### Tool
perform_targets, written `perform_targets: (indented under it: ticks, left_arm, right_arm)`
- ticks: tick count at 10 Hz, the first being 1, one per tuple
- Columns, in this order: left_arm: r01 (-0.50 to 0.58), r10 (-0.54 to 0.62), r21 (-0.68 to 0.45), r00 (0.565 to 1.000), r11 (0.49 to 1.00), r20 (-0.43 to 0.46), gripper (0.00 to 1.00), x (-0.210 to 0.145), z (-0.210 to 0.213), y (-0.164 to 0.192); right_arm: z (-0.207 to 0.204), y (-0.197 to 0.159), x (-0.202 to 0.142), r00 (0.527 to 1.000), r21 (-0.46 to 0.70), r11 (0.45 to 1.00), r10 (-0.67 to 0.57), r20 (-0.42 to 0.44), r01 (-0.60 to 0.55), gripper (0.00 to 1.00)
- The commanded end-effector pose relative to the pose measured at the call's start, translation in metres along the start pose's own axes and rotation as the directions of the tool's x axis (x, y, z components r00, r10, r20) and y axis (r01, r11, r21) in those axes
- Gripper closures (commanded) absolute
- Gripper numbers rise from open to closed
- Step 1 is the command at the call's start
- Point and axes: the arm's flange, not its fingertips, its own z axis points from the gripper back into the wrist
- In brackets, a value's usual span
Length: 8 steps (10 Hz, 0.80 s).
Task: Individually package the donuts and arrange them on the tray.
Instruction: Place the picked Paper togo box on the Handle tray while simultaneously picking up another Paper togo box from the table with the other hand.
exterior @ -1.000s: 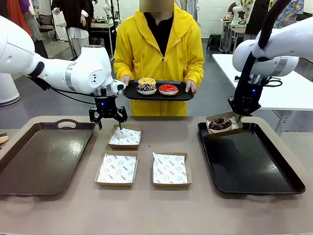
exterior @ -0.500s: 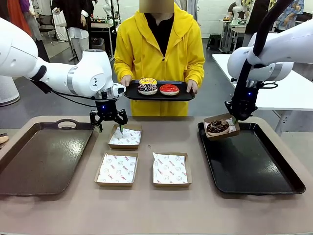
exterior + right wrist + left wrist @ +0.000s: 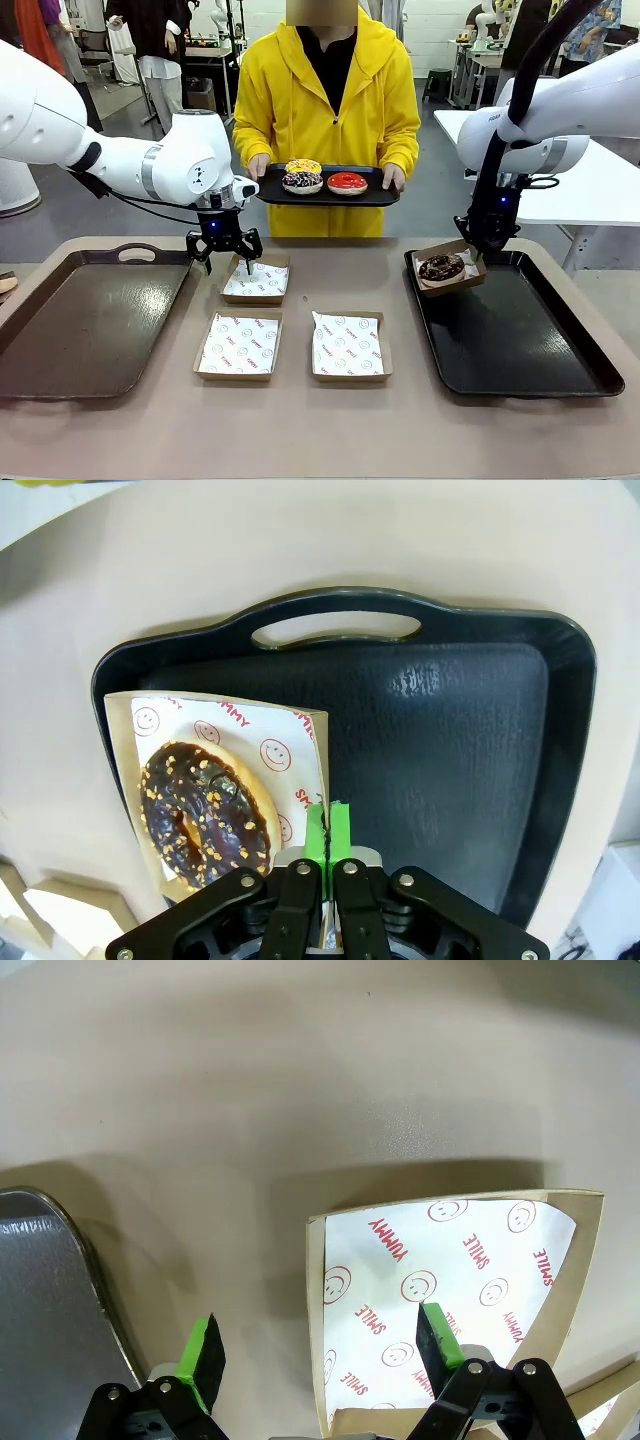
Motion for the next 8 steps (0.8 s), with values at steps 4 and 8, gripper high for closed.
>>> perform_targets:
  ticks: [4, 8]
  left_arm:
    - [-0.033, 0.032, 0.025, 0.997, 0.999, 0.065, 0.00, 0.0050, -0.0011, -0.0046]
    - [-0.038, 0.035, 0.038, 0.997, 0.999, 0.063, 0.00, 0.0060, -0.0027, -0.0046]
  right_arm:
    - [-0.0057, 0.0008, 0.0008, 1.000, -0.016, 1.000, -0.003, -0.004, 0.003, 0.99]
    - [-0.0073, -0.0010, 0.0013, 1.000, -0.019, 1.000, -0.002, -0.015, 0.002, 0.99]
